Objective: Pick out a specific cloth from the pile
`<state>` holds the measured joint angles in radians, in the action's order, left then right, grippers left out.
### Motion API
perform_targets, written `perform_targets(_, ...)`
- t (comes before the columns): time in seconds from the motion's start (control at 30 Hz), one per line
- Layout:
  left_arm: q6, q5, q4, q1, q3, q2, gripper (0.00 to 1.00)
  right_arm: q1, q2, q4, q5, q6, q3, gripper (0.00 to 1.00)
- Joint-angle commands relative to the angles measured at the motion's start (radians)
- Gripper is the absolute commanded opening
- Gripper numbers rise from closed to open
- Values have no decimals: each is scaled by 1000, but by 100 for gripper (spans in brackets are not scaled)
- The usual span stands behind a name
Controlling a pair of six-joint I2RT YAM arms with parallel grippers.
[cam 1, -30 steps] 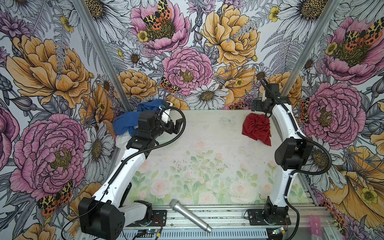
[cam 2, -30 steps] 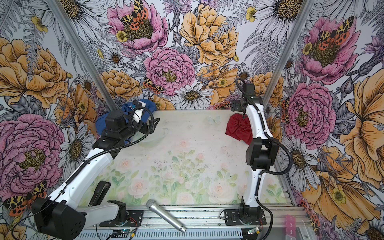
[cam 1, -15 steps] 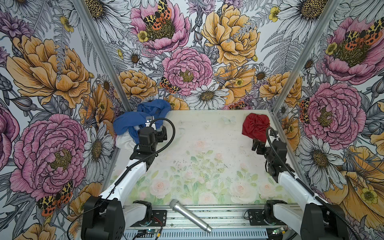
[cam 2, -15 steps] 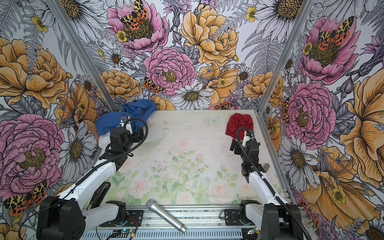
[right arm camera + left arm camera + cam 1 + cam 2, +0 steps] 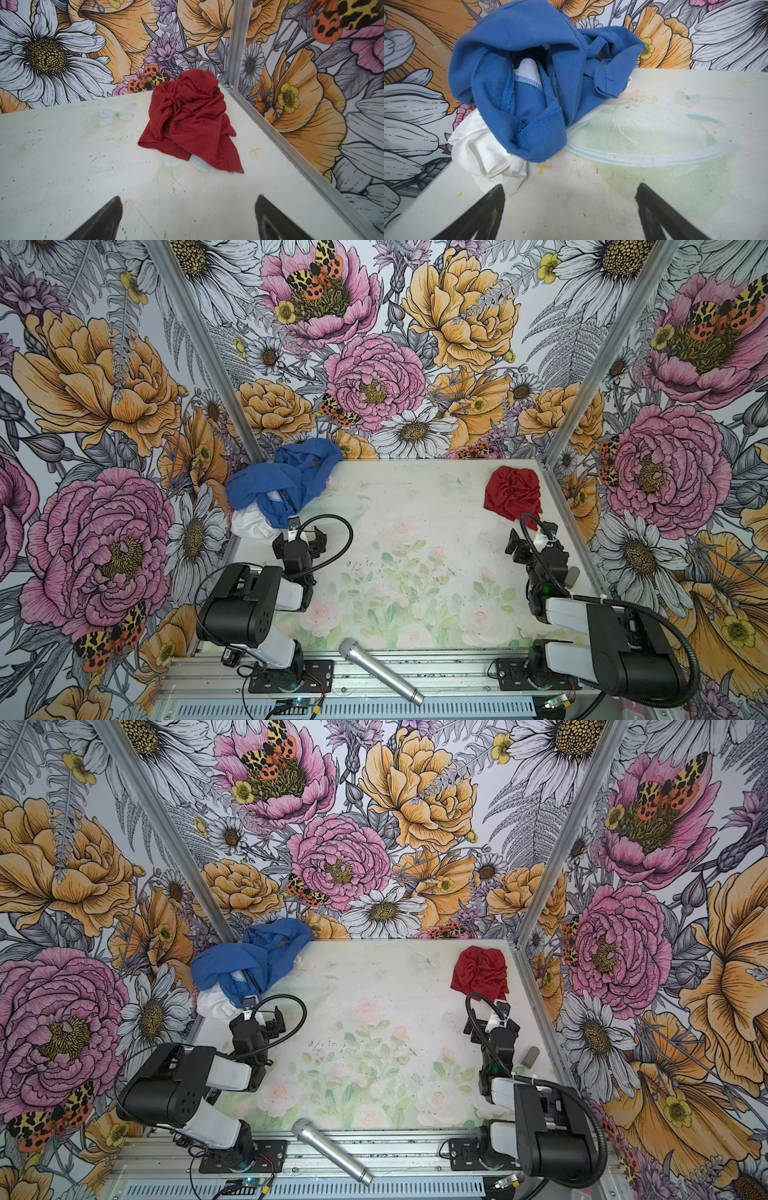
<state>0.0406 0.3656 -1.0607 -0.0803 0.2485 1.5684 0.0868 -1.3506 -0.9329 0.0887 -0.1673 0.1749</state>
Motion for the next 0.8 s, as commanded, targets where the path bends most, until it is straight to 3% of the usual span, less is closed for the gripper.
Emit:
perform_targets(0.0,11,-14,-124,-14,13,-5,99,5,-131,-217,-38,4,43,99)
perform_targets(0.1,6,-6,-28,-12,65,-8,99,8,-206,-312,-74,20,34,99)
perform_targets(0.2,-10,-14,20,2,86,-9,99,6,-192,-203,-64,14,85,100)
perform_targets(0.3,-19,-28,47,12,98,-11,99,-7,-192,30,-124,57,203,100)
perform_targets(0.33,-21,-36,50,16,99,-13,99,-38,-188,69,-74,75,220,100)
perform_targets(0.77,-21,-36,50,16,100,-12,99,-55,-187,63,-33,82,218,99)
